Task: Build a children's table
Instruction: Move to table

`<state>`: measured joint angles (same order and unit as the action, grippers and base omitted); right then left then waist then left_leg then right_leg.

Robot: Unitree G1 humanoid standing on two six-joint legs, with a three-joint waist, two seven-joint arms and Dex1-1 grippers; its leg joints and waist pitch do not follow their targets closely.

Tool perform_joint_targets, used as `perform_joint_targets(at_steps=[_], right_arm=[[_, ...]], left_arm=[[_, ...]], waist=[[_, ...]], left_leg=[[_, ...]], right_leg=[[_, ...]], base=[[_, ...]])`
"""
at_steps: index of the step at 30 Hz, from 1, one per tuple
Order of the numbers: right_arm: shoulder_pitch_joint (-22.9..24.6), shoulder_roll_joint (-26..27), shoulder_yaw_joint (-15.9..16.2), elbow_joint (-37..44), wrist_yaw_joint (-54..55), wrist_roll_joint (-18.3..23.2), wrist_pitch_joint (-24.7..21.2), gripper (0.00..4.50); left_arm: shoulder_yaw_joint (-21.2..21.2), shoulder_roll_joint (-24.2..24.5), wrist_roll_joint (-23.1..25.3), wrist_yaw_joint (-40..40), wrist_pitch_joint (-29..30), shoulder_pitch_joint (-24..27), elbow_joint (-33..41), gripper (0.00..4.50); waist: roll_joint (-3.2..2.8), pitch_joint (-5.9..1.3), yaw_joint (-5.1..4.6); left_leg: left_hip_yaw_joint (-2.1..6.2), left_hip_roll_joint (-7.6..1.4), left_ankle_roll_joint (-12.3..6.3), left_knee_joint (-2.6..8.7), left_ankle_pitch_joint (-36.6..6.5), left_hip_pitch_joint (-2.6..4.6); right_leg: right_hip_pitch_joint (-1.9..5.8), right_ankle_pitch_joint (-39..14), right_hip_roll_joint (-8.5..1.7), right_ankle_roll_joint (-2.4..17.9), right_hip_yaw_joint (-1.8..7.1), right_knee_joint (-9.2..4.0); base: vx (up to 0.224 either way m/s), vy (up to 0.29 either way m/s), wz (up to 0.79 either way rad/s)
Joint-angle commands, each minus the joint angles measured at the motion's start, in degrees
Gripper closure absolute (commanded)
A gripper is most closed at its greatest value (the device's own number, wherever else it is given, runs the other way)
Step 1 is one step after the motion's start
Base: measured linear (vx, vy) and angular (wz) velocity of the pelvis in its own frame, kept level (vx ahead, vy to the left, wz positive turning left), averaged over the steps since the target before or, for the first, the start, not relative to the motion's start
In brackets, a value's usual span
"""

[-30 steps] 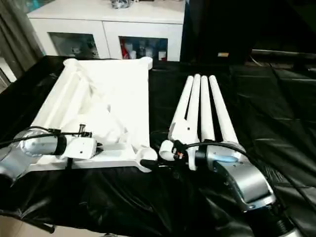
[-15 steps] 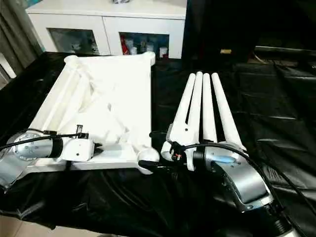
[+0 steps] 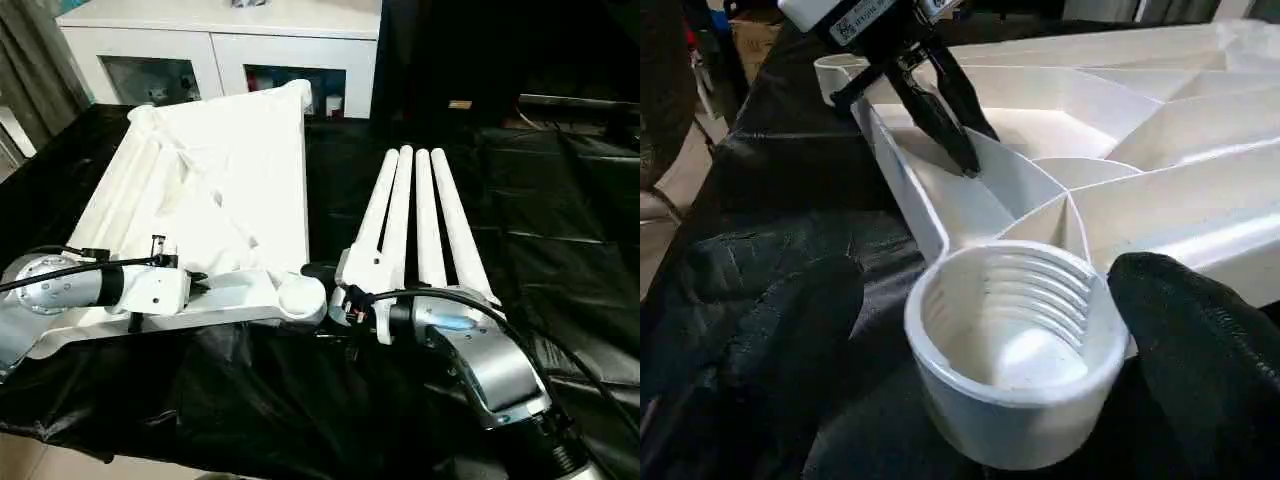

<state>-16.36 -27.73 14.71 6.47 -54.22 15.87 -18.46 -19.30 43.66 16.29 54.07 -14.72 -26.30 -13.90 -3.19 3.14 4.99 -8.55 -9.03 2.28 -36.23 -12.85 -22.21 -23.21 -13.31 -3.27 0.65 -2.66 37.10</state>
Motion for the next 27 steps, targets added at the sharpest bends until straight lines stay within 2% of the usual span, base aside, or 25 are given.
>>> perform_joint_targets(at_steps=[1,4,9,10,11,13,19,27], right_arm=[[-0.1,-0.1,-0.2,-0.5,0.1,-0.3,0.0,0.07],[0.1,0.3,-0.2,-0.7,0.3,-0.6,0.3,0.07],[0.3,0.7,-0.1,-0.7,0.7,-0.6,0.5,0.07],[0.4,0.8,-0.1,-0.6,0.9,-0.6,0.5,0.07],[0.4,0.8,-0.1,-0.6,0.9,-0.6,0.6,0.07],[0.6,1.1,-0.1,-0.5,1.2,-0.6,0.6,0.07],[0.7,1.7,0.0,-0.5,1.5,-0.6,0.5,0.07],[0.3,2.3,0.1,-0.9,1.7,-0.7,0.7,0.07]], left_arm=[[6.4,1.8,-1.7,-2.1,0.2,-2.3,6.1,4.48],[5.9,1.8,-1.8,-1.2,1.8,-2.7,8.8,4.48],[5.7,2.5,-1.2,-0.7,2.9,-3.8,10.2,4.48],[5.7,2.8,-1.2,-0.3,3.5,-4.1,10.9,4.48],[5.8,2.9,-1.2,-0.1,4.0,-4.3,11.5,4.48],[5.9,3.7,-1.0,1.0,5.7,-5.1,13.0,4.48],[6.6,5.4,-0.7,2.4,7.8,-6.7,13.9,4.48],[7.0,7.2,0.2,2.5,10.3,-6.0,13.0,4.48]], waist=[[-0.70,-4.59,0.39],[-1.04,-4.57,0.54],[-1.09,-4.67,0.52],[-1.54,-4.70,0.61],[-1.27,-4.68,0.52],[-1.50,-4.65,0.65],[-1.68,-4.63,0.71],[-1.85,-4.67,0.75]], left_leg=[[1.32,-3.69,-3.50,3.65,1.3,0.81],[1.37,-3.70,-3.23,3.64,1.1,0.82],[1.45,-3.63,-2.99,3.58,1.3,0.79],[1.52,-3.59,-2.92,3.52,1.3,0.82],[1.47,-3.61,-2.84,3.57,1.1,0.85],[1.49,-3.58,-2.70,3.55,1.1,0.85],[1.53,-3.46,-2.32,3.50,1.2,0.81],[1.59,-3.42,-2.31,3.42,1.4,0.76]], right_leg=[[3.85,15.4,-4.96,16.8,2.72,-2.28],[3.86,15.5,-4.96,16.9,2.67,-2.26],[3.97,16.4,-4.88,16.9,2.59,-2.16],[3.92,16.5,-4.91,16.9,2.56,-2.10],[3.96,16.6,-4.86,16.9,2.56,-2.17],[3.96,16.7,-4.89,17.1,2.56,-2.14],[4.00,16.8,-4.84,17.2,2.50,-2.08],[4.03,16.9,-4.80,17.2,2.41,-1.97]], base=[[0.000,0.000,0.00],[0.000,0.000,0.00],[0.000,0.000,0.00],[0.000,0.000,0.00],[0.000,0.000,0.00],[0.000,0.000,0.00],[0.000,0.000,0.00],[0.000,0.000,0.00]])
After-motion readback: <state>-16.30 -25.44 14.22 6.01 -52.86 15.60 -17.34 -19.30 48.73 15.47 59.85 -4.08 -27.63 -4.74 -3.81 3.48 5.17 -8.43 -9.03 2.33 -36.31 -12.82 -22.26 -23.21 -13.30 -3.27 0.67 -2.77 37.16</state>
